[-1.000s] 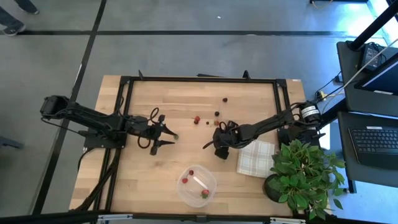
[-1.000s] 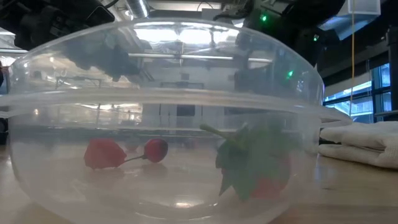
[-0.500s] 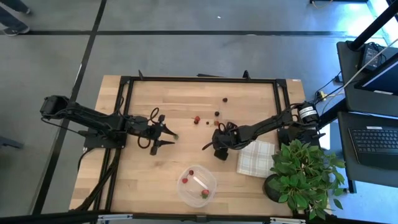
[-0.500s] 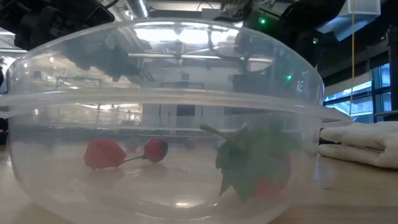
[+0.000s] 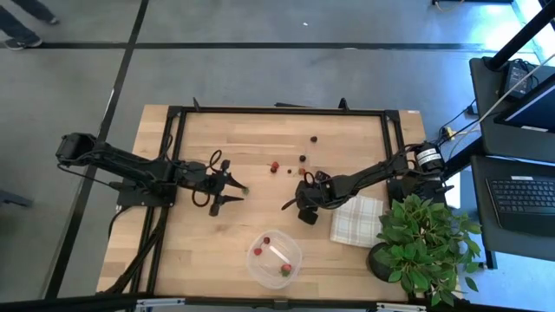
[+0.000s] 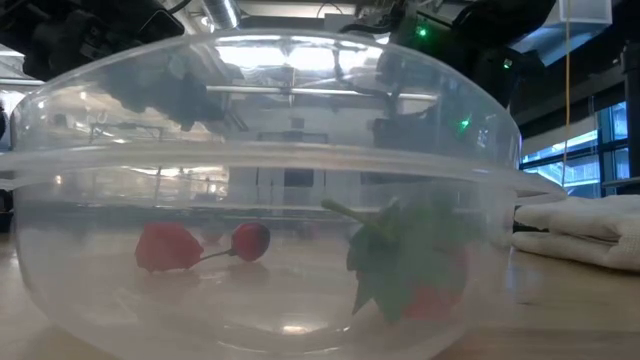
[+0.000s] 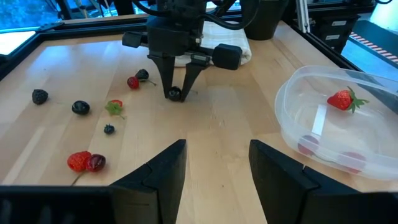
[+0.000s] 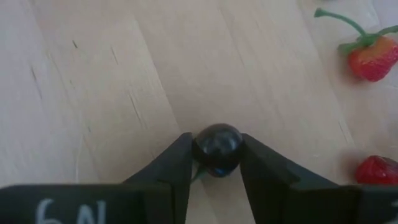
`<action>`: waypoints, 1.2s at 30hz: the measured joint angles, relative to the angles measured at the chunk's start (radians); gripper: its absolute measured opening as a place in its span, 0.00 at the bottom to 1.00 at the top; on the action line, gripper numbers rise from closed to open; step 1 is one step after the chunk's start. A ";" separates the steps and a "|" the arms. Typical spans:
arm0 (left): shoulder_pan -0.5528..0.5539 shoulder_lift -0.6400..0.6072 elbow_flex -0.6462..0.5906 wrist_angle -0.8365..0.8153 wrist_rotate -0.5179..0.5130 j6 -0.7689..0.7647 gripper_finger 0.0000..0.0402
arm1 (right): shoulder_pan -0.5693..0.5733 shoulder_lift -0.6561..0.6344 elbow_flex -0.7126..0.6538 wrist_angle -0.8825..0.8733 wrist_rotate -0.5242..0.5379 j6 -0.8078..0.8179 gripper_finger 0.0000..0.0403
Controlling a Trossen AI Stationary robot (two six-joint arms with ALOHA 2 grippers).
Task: Pick and placing Produce into tupperware
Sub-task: Put the black cherry in the bottom transparent bin
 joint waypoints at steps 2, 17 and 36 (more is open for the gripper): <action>0.000 0.000 0.000 0.000 0.000 0.000 0.42 | 0.000 0.000 0.000 0.000 0.001 0.018 0.33; 0.000 0.000 0.000 0.000 0.000 0.000 0.42 | 0.009 -0.004 0.120 -0.069 -0.016 -0.007 0.29; 0.000 0.000 0.000 -0.002 0.000 0.000 0.42 | 0.235 0.019 0.447 0.083 -0.045 -0.174 0.28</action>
